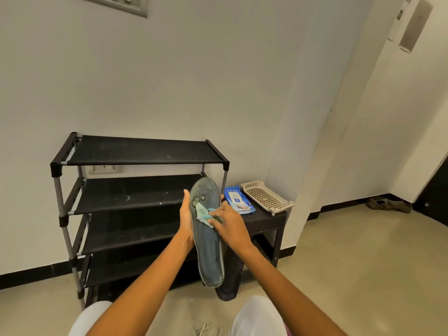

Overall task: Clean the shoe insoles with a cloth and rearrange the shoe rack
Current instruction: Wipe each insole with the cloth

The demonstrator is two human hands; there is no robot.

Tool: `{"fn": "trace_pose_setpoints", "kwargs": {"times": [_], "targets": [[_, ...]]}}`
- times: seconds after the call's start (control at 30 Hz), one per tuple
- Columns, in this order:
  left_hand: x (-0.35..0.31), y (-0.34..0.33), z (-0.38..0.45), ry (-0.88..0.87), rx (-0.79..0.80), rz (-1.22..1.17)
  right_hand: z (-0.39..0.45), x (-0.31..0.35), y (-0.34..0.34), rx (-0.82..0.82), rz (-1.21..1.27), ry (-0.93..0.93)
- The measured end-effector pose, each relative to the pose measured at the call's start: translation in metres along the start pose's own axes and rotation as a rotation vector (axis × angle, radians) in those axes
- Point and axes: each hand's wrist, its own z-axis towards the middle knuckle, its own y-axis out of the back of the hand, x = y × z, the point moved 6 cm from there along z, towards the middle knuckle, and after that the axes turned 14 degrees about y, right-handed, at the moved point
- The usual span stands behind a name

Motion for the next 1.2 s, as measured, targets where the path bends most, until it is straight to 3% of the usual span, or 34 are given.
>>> {"fn": "trace_pose_setpoints", "kwargs": {"times": [0.1, 0.17, 0.23, 0.4, 0.5, 0.7, 0.83, 0.93, 1.03, 1.2], "targets": [[0.020, -0.011, -0.004, 0.087, 0.055, -0.010, 0.003, -0.009, 0.016, -0.149, -0.039, -0.116], [0.029, -0.019, -0.007, 0.084, 0.083, -0.008, 0.004, -0.011, 0.025, -0.154, -0.217, -0.151], [0.032, -0.019, -0.009, 0.077, 0.070, 0.001, 0.006, -0.005, 0.026, -0.117, -0.380, -0.029], [0.021, -0.005, -0.007, 0.053, 0.025, -0.079, -0.009, 0.030, 0.013, 0.045, -0.321, 0.372], [0.018, -0.014, -0.008, 0.065, 0.036, -0.038, -0.015, 0.038, 0.017, 0.064, -0.501, 0.524], [0.028, -0.039, -0.017, 0.113, 0.115, -0.036, 0.028, 0.013, 0.066, -0.083, -0.633, 0.209], [0.018, -0.036, -0.014, 0.087, 0.070, 0.005, 0.013, 0.023, 0.050, -0.166, -0.484, 0.218], [0.014, -0.026, -0.004, 0.083, 0.012, -0.025, -0.017, 0.036, 0.025, -0.109, -0.343, 0.300], [0.019, -0.023, 0.004, 0.102, -0.015, -0.059, -0.027, 0.026, 0.023, -0.075, -0.434, 0.351], [0.043, -0.037, 0.018, 0.159, 0.015, -0.020, -0.020, -0.031, 0.048, -0.221, -0.249, -0.148]]}}
